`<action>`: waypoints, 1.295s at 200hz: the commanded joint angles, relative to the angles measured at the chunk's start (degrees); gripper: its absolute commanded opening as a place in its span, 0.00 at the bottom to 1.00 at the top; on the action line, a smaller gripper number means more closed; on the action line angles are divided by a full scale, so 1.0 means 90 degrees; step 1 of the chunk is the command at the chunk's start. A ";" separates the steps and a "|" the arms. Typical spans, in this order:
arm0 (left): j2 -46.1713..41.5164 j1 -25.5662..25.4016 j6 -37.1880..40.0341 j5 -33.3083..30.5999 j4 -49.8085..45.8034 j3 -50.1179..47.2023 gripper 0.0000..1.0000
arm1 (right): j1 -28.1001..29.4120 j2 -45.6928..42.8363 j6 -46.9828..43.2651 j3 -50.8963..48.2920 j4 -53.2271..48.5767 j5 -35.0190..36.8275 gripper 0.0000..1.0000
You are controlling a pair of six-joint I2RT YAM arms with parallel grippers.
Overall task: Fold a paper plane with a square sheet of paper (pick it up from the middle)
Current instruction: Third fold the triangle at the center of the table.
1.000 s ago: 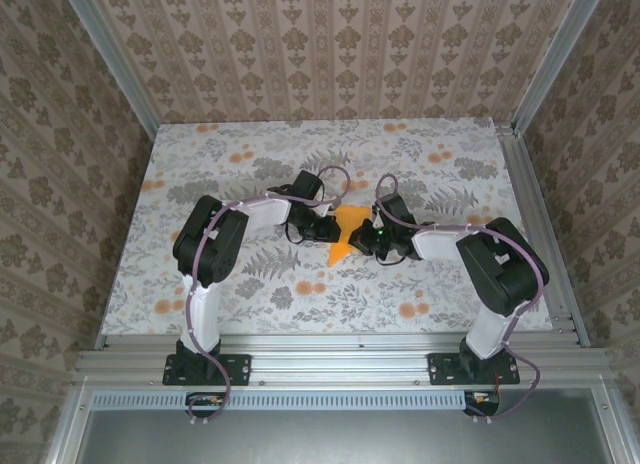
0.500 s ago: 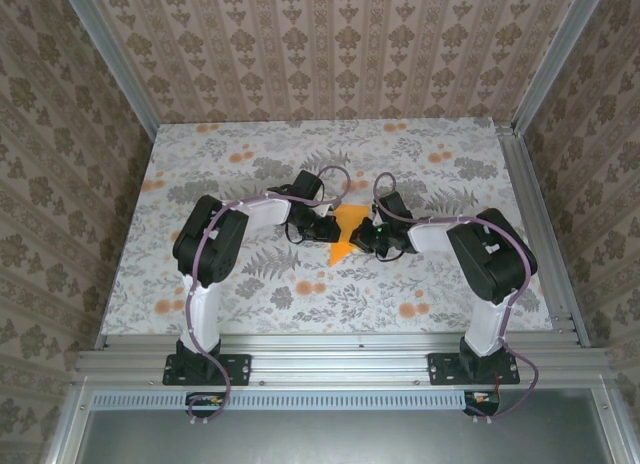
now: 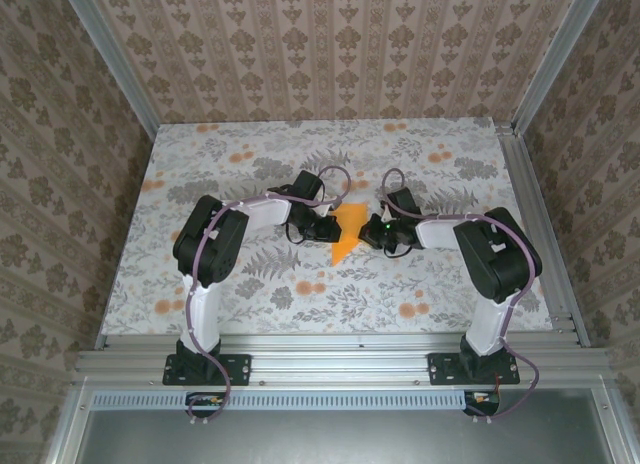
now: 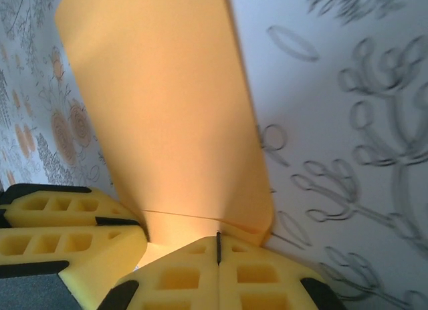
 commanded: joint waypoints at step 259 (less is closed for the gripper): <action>0.0513 0.0049 0.0226 -0.0554 -0.0372 -0.0308 0.14 | 0.0033 -0.0101 -0.0065 0.0333 -0.0678 -0.0023 0.24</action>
